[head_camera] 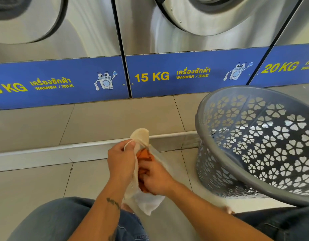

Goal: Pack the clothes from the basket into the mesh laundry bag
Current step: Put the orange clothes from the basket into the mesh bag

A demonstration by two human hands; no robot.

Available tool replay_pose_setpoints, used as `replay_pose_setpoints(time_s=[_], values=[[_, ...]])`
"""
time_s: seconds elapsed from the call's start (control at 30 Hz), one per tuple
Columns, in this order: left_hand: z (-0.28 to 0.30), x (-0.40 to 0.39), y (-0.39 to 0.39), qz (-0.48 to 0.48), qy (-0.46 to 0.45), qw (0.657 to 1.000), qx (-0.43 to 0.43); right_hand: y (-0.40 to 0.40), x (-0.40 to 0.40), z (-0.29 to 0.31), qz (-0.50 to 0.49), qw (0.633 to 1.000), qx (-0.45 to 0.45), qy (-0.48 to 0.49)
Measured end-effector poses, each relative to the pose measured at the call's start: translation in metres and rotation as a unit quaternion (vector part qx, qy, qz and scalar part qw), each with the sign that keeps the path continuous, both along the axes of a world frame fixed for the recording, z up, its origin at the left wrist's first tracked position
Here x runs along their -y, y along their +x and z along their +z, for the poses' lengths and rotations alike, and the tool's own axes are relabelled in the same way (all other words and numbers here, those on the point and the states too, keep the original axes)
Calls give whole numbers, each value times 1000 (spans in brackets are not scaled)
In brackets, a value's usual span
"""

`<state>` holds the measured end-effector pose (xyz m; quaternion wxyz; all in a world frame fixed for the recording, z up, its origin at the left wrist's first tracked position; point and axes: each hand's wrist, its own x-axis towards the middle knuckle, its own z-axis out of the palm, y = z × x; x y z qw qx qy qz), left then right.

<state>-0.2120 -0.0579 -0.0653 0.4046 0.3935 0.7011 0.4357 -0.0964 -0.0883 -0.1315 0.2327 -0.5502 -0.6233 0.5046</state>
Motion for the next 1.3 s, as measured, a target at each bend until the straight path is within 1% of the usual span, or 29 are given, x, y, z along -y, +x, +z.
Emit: replay_pose_setpoints(time_s=[0.1, 0.13, 0.17, 0.23, 0.3, 0.37, 0.43, 0.53, 0.57, 0.63, 0.7, 0.73, 0.8, 0.9, 0.97, 1.03, 1.13, 1.23, 1.3], values=[[6, 3, 1, -14, 11, 1000, 18, 4, -1, -21, 47, 990, 124, -46], [7, 3, 1, -14, 14, 1000, 18, 6, -4, -23, 46, 987, 139, -66], [8, 4, 1, -13, 15, 1000, 16, 7, -7, -21, 36, 986, 143, -81], [8, 2, 0, 3, 15, 1000, -1, 9, -16, -17, -21, 990, 105, -92], [6, 0, -1, 20, 16, 999, -31, 17, -21, -14, -84, 990, 62, -95], [4, -2, 0, 10, 24, 997, -67, 28, -22, -12, -129, 986, 46, -98], [2, -2, 5, -20, 31, 995, -92, 39, -17, -8, -156, 984, 54, -70], [0, -2, 9, -68, 32, 989, -124, 46, -6, -3, -163, 981, 96, -44], [0, -1, 10, -79, 29, 988, -127, 48, -2, -5, -150, 981, 116, -49], [0, 1, 7, -90, 27, 988, -123, 48, 6, 3, -83, 978, 173, -80], [1, 5, 5, -98, 29, 987, -124, 48, 11, 14, 10, 961, 239, -136], [3, 7, 4, -104, 30, 986, -125, 47, 12, 21, 40, 951, 260, -159], [4, 11, 1, -119, 29, 984, -130, 47, 14, 28, 54, 942, 280, -175], [6, 15, -3, -138, 25, 980, -144, 57, 11, 35, 49, 940, 293, -166], [8, 18, -4, -146, 19, 978, -150, 67, 9, 38, 7, 960, 240, -143], [10, 22, -4, -159, 15, 975, -155, 75, 9, 41, -76, 975, 187, -93], [12, 26, -2, -184, 0, 969, -166, 82, 11, 42, -159, 971, 179, -24], [12, 26, 2, -214, -35, 961, -171, 83, 11, 32, -191, 965, 179, 16], [11, 27, 5, -255, -70, 949, -173, 82, 6, 25, -205, 960, 188, 41]])
